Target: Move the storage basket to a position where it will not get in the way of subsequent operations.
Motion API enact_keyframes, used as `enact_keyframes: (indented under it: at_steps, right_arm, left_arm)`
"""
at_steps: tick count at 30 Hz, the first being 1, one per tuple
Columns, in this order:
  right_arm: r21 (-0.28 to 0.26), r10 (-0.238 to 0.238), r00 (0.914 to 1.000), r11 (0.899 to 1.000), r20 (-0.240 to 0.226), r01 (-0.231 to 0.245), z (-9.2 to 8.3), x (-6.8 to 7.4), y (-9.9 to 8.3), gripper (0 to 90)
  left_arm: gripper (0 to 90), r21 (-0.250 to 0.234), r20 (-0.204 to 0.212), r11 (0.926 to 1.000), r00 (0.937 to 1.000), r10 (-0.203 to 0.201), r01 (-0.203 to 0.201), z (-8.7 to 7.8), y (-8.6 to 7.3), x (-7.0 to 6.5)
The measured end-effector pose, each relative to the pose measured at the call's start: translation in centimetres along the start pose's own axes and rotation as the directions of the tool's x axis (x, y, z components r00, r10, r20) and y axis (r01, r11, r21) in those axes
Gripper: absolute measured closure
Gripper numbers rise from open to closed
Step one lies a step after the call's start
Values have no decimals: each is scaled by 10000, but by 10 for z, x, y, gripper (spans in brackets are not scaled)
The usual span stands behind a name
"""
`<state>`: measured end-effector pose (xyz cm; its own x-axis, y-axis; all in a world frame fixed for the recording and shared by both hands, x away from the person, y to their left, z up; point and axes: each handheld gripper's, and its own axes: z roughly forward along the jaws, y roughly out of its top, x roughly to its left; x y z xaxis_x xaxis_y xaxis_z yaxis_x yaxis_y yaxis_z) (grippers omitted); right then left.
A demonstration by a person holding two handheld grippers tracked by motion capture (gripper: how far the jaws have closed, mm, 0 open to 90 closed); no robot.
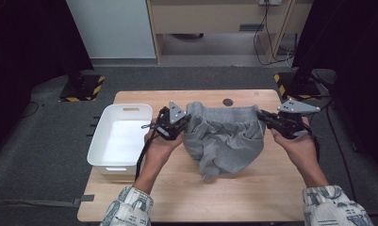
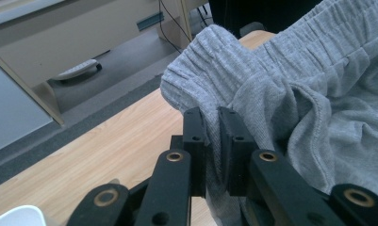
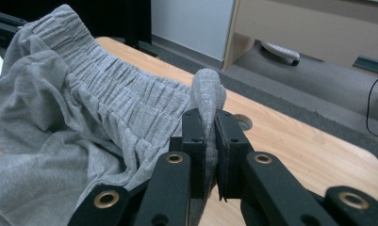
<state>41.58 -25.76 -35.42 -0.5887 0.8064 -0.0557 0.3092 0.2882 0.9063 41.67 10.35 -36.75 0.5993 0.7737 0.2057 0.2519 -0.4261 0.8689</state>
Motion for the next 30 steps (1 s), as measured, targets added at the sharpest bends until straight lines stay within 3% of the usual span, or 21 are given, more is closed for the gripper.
enact_keyframes:
  at_steps: [17,21,30]
  right_arm:
    - [-385,-546,9984,9977,161,552,-28,5,39,843]
    - [-411,-597,9980,9973,206,605,-30,5,41,843]
    - [-128,-409,9990,9991,174,411,-13,-1,24,842]
  left_arm:
    - [821,-409,-185,9980,9987,484,-491,-25,31,5]
    - [821,-269,-185,9976,9978,631,-636,-22,34,6]
    - [820,100,-137,9990,9990,435,-433,-1,21,9]
